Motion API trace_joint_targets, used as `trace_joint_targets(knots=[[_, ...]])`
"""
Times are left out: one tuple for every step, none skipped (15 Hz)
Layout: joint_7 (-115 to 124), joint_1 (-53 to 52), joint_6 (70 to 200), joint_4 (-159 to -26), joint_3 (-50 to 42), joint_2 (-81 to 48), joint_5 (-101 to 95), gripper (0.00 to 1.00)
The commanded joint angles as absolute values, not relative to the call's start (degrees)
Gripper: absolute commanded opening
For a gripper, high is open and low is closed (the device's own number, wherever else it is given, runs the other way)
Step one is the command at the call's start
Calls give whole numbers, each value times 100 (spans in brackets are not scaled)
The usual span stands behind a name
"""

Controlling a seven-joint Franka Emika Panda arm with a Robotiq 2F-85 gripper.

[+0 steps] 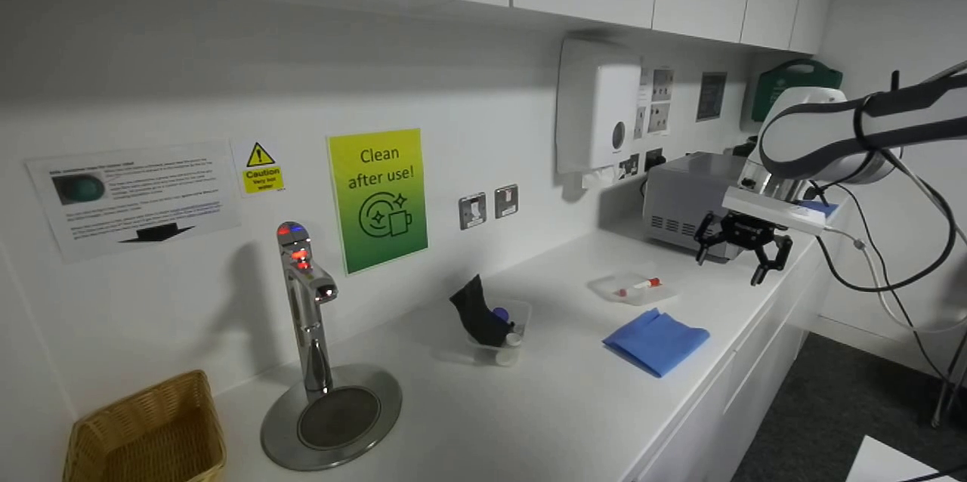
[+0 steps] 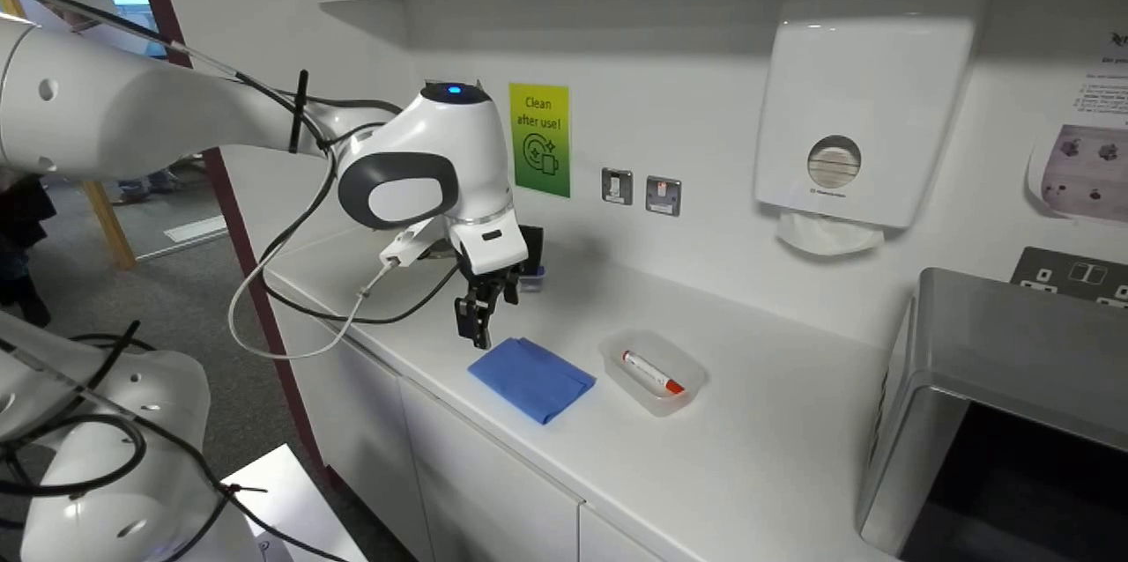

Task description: Put the white and red marker on the counter.

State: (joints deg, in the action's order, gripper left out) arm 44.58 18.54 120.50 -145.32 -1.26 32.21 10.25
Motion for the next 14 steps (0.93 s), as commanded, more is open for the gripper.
trace_joint_targets(knots=[[5070, 1935, 12345, -14421, -58, 2978, 902, 100], [5285, 1969, 12385, -14358, -75, 2879, 896, 100], [5564, 2028, 12487, -14283, -98, 2745, 882, 100], [5851, 2073, 12528, -14180, -132, 2594, 878, 100], [6087, 2114, 12639, -14091, -175, 2445, 856, 100], [6340, 2151, 12662, -13962, -224, 2277, 837, 100], [6583, 2186, 12743, -13839, -276, 2109, 816, 100], [6832, 2223, 12795, -13682, -332, 1918, 780, 100], [7087, 2239, 12860, -13549, -389, 1753, 752, 100], [7306, 2244, 12885, -13357, -454, 1544, 692, 100], [7479, 2219, 12915, -13194, -525, 1364, 652, 100], [7630, 2186, 12937, -13013, -588, 1168, 583, 100], [7741, 2141, 12931, -12845, -651, 997, 532, 100], [7827, 2094, 12904, -12663, -709, 824, 505, 100]])
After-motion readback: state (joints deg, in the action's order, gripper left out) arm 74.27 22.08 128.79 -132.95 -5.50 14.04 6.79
